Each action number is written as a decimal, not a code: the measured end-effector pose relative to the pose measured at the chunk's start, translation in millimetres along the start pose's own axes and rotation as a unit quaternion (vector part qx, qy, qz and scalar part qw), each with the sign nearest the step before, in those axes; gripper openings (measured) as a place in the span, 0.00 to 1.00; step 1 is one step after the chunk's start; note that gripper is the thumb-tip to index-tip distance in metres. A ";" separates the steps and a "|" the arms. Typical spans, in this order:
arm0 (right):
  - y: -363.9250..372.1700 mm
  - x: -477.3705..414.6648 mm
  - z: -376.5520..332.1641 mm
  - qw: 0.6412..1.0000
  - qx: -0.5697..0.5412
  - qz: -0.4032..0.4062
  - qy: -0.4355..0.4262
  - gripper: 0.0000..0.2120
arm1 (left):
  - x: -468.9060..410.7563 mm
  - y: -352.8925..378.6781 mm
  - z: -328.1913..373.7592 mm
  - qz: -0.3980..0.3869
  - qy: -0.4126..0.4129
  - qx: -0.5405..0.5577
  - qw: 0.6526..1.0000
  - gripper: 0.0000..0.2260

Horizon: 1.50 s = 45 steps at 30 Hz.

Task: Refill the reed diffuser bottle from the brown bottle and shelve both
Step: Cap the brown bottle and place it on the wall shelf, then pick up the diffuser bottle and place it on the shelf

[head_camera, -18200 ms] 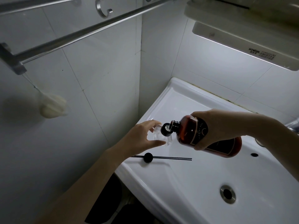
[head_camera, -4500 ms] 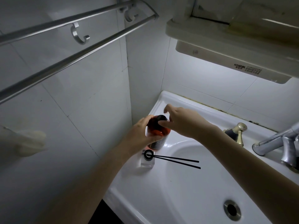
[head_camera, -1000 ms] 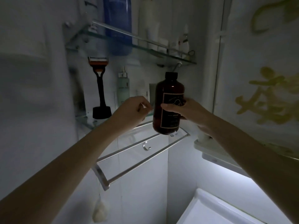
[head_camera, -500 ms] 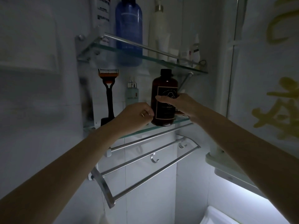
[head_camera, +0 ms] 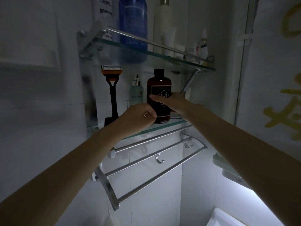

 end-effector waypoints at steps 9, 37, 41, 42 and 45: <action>1.9 18.7 3.1 0.999 -0.013 -0.018 -0.031 0.19 | 7.3 4.2 10.8 -0.011 0.004 0.009 1.000 0.06; 1.1 144.7 180.7 0.982 0.065 -0.116 0.134 0.16 | 59.9 150.1 -41.3 -0.157 -0.062 0.045 0.985 0.04; 18.0 167.9 230.2 0.970 0.078 -0.139 0.182 0.16 | 80.0 180.7 -64.8 -0.196 -0.075 0.049 0.976 0.04; 22.3 173.3 241.9 0.968 0.077 -0.140 0.193 0.16 | 84.7 187.2 -70.6 -0.204 -0.077 0.045 0.975 0.05; 37.3 190.2 277.3 0.960 0.079 -0.144 0.226 0.16 | 99.2 205.5 -89.1 -0.215 -0.084 0.039 0.972 0.06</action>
Point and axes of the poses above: each hand's wrist, its own x-axis away from the middle knuckle, its own y-axis out of the palm, z = x × y, the point moved 4 cm from there along -x, towards the middle knuckle, and after that the axes turned 10 degrees about x, right-handed, at the moved point
